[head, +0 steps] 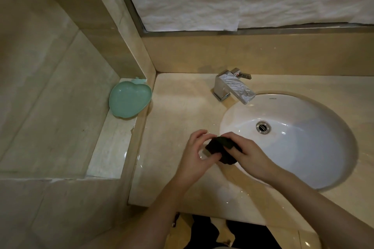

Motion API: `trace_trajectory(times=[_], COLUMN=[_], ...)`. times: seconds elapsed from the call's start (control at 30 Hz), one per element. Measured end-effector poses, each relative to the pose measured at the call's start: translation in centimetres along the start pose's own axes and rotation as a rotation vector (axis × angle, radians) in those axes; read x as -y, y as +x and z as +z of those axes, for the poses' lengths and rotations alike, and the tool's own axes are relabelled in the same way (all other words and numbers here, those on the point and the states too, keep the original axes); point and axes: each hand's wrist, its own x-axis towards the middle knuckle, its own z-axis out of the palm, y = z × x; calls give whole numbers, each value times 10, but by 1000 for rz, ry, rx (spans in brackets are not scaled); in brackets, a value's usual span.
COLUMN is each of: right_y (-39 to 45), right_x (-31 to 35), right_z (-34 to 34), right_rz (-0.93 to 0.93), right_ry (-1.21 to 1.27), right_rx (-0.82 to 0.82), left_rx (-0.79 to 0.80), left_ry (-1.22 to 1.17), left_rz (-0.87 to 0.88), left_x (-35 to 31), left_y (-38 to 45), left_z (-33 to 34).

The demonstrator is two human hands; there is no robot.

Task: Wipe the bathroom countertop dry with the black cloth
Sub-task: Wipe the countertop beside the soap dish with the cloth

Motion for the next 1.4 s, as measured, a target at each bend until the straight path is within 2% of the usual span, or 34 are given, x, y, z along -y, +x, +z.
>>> trace_trajectory(times=[0.07, 0.2, 0.3, 0.4, 0.57, 0.7, 0.77, 0.87, 0.9, 1.03, 1.07, 1.13, 1.33, 1.4], right_y=[7, 27, 36, 43, 62, 88, 103, 128, 133, 124, 120, 121, 152, 154], right_x=[16, 25, 22, 8, -11, -17, -18, -17, -21, -51, -56, -68, -76, -78], right_z=[-8, -18, -18, -7, 13, 30, 35, 36, 36, 52, 58, 70, 77, 81], right_rz=[2, 78, 181, 288, 329, 293, 265, 259, 263, 367, 451, 587, 611, 629], right_ry=[66, 55, 59, 161, 356, 346, 311, 403, 396, -27, -10, 72, 6, -54], right_rx=[0, -190, -119, -28, -205, -196, -181, -173, -210, -672, -685, -604, -575, -570], left_rx=[63, 63, 50, -5, -33, -13, -58, -190, -225, -292, -300, -302, -190, -163], left_ry=[-105, -262, -287, -237, -220, -148, -101, -91, -92, -125, -148, -158, -163, -8], left_rz=[-62, -112, -136, -148, -224, -198, -157, -138, -138, -130, -124, -92, -39, -46], left_x=[-6, -18, -18, -9, 12, 31, 39, 43, 42, 41, 42, 44, 51, 59], left_y=[5, 11, 11, 13, 21, 32, 39, 56, 63, 94, 101, 113, 161, 176], left_z=[-3, -10, -14, -17, -23, -30, -32, -39, -43, -60, -63, -70, -94, -100])
